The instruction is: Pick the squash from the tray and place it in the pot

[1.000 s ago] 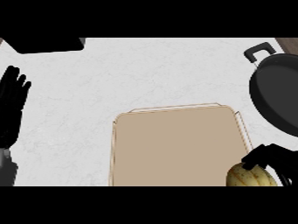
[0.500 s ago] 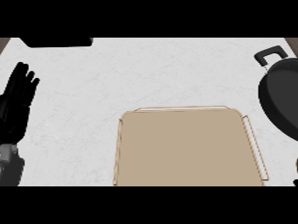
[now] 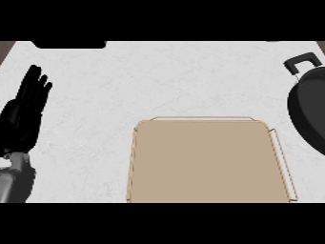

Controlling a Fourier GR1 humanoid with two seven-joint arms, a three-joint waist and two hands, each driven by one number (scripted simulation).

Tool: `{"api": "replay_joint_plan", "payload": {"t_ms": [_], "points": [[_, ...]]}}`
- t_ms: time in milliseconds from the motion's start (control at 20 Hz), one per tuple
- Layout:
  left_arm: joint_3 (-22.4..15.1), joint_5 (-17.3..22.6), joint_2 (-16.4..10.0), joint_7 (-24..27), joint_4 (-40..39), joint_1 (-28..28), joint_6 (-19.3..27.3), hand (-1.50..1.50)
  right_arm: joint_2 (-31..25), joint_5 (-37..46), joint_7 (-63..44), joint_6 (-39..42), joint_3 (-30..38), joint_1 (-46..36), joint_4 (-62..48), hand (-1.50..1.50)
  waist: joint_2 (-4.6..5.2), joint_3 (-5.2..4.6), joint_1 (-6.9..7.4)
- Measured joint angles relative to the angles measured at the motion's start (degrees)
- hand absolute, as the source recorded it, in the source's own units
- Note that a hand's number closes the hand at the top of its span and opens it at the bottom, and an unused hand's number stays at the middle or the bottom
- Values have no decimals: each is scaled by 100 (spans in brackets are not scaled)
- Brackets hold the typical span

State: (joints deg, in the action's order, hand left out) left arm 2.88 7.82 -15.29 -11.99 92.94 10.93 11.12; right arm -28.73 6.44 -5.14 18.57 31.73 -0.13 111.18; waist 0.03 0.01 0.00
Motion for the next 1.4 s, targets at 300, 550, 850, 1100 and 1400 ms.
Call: {"api": "replay_joint_plan", "payload": {"t_ms": [300, 550, 850, 1100, 1400], "points": [[-2, 2, 20, 32, 0, 76, -77, 0, -327, 1470, 903, -789, -75, -202, -904, 150, 41, 6, 107], [-17, -35, 29, -144, 109, 170, -42, 0, -446, 2566, 1661, -1748, -403, -744, -2420, 150, 43, 10, 153], [74, 7, 19, -177, 166, 86, -144, 0, -566, 2993, 2448, -2295, -637, -1630, -4506, 150, 31, 8, 127], [55, -29, 71, -133, 178, 25, -167, 0, -637, 2897, 2676, -2048, -640, -2286, -6007, -150, 40, 9, 154], [8, -161, 143, -152, 120, 177, -72, 0, -637, 2441, 3354, -1303, -522, -2916, -7260, -150, 52, 16, 151]]}}
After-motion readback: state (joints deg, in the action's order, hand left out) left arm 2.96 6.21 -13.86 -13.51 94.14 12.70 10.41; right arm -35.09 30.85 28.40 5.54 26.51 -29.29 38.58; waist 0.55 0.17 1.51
